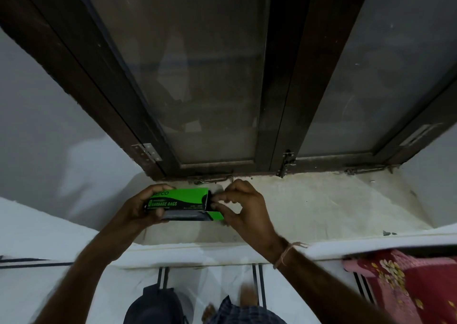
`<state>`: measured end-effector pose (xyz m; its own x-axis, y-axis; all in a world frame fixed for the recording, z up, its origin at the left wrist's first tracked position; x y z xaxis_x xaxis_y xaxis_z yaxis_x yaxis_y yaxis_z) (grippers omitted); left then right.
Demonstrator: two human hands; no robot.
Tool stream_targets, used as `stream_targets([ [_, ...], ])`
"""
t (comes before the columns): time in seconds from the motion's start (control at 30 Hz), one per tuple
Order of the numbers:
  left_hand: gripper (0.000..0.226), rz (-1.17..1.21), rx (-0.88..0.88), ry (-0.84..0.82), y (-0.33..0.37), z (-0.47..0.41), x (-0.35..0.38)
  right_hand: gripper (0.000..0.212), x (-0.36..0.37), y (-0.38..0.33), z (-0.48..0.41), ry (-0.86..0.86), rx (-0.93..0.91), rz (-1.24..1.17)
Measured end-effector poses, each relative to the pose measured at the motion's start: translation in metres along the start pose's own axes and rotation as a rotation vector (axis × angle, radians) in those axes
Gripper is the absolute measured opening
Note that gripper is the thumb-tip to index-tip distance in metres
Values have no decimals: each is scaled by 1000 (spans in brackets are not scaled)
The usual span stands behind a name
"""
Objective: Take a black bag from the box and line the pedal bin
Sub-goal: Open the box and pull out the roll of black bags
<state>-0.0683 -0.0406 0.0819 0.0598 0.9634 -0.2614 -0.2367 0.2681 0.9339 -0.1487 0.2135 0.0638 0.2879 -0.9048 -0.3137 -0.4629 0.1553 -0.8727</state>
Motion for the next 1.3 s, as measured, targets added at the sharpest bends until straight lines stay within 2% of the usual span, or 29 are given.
stream_targets([
  [0.13,40,-27,-11,-15,-3,1,4,13,2,-3,2,17,98,84],
  [0.27,47,-45,1,8,-3,1,7,5,3,-5,0,7,159,-5],
  [0.37,45,0,-2,13,-6,-1,6,11,5,-12,-2,-7,91,31],
  [0.57,46,25,12,25,-12,-3,2,10,6,-20,-7,24,-34,206],
  [0.7,47,22,29,23,-12,-7,2,6,6,-17,-9,23,-49,236],
  [0.77,48,29,22,18,-11,-9,3,7,6,-12,-9,5,-9,196],
  [0.93,47,47,-1,39,-14,-10,4,4,3,-5,-3,-29,134,-89],
  [1.07,44,56,-29,2,-19,-11,4,9,5,-6,-3,-39,112,-44],
  [1.17,51,55,-34,-18,-18,-13,4,11,6,-7,-6,-48,98,3],
  [1.3,43,43,-13,-6,-15,-17,5,7,8,-7,-12,-44,55,52],
])
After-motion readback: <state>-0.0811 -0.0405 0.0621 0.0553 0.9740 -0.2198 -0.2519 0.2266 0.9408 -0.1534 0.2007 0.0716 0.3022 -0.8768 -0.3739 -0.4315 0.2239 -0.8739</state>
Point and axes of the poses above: each hand's wrist, its own z-axis away from the middle knuckle, its own x-axis out of the palm, y = z × x, the point moved 3 cm from there along -z, towards the middle knuckle, and after that the axes turned 10 degrees about -z, right-handed, at the moved point
